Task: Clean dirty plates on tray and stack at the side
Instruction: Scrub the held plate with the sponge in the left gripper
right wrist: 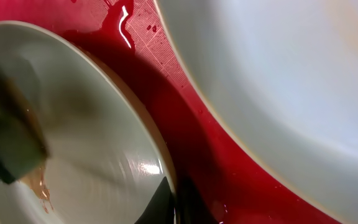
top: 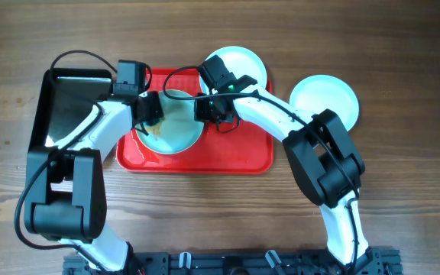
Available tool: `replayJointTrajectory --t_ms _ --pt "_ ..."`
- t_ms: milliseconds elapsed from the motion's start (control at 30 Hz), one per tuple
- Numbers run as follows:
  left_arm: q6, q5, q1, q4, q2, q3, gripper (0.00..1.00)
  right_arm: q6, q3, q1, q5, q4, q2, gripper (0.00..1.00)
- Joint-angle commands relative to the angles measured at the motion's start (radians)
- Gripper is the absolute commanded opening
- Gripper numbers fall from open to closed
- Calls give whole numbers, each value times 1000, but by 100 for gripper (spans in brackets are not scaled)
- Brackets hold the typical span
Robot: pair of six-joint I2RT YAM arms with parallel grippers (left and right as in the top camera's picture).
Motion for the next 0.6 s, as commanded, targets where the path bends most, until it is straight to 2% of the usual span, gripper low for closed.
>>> replayJointTrajectory --t_ms 0,133,300,433,567 --pt "46 269 -8 -78 57 -58 4 10 10 4 -13 11 24 4" --pt "84 414 -6 -113 53 -58 4 10 10 4 -13 11 24 4" --pt "84 493 -5 -111 -2 -50 4 11 10 4 -13 12 24 4" --pt "78 491 0 -109 -24 -45 4 10 10 4 -13 12 24 4" --pt "50 359 2 -148 13 -45 4 10 10 4 -13 12 24 4"
